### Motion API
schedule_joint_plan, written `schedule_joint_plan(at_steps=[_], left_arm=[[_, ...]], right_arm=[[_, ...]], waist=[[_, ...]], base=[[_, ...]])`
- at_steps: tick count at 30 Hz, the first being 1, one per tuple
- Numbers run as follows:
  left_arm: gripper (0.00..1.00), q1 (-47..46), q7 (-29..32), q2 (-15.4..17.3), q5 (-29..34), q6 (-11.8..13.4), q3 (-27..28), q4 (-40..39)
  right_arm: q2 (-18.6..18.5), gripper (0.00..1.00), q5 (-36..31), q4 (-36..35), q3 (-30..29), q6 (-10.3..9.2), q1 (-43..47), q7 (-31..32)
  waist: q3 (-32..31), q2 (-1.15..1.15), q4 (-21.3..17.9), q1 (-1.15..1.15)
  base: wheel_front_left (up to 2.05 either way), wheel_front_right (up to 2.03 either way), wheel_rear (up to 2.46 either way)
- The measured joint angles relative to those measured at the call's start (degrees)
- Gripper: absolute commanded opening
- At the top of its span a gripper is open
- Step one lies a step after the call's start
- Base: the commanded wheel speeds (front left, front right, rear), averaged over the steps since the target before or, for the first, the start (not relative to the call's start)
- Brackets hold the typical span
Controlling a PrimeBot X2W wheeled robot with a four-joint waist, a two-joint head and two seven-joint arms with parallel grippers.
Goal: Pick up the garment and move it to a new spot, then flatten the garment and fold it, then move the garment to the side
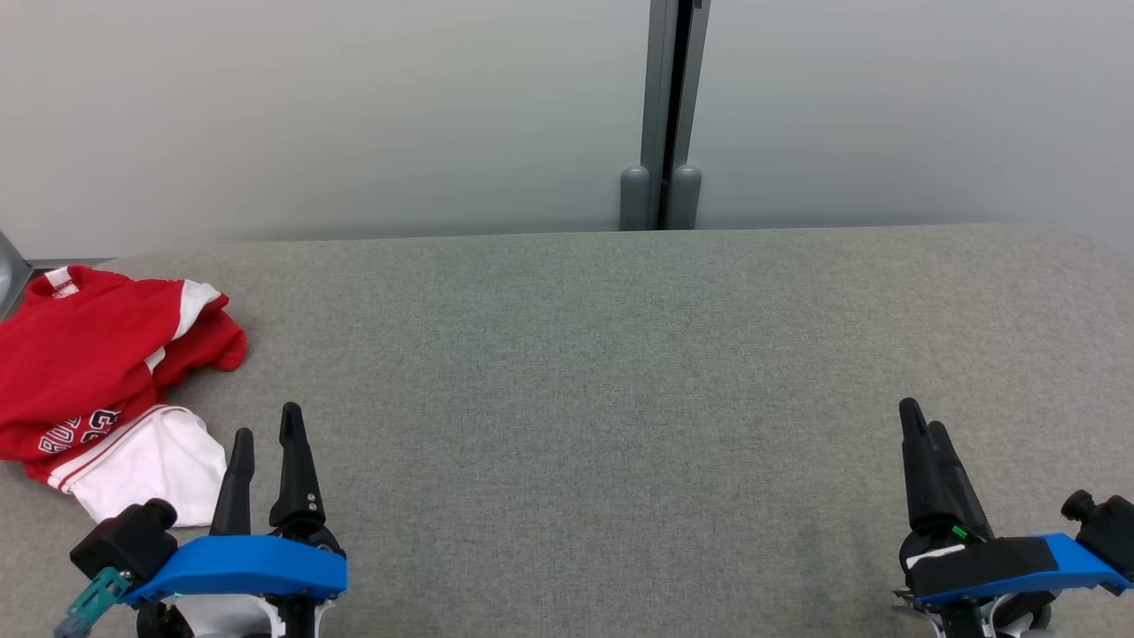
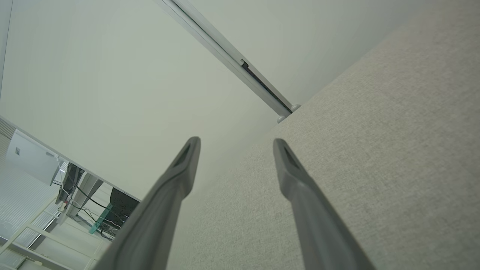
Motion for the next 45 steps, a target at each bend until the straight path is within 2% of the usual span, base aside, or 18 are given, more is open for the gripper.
schedule_joint_plan(at_steps=[17, 45], left_arm=[[1.0, -0.48, -2.64, 0.71, 12.23, 0.98, -2.11, 0.96], [1.0, -0.64, -6.25, 1.08, 25.91, 2.63, -3.49, 3.87]], right_arm=[[-0.04, 1.0, -10.71, -0.09, 0.7, 0.04, 0.53, -2.58], [-0.13, 1.0, -26.48, 1.0, 1.13, 0.09, 0.63, -6.19]], waist=[[-0.13, 0.0, 0.48, -0.01], [-0.43, 0.0, 1.24, -0.01]], base=[[0.0, 0.0, 0.0], [0.0, 0.0, 0.0]])
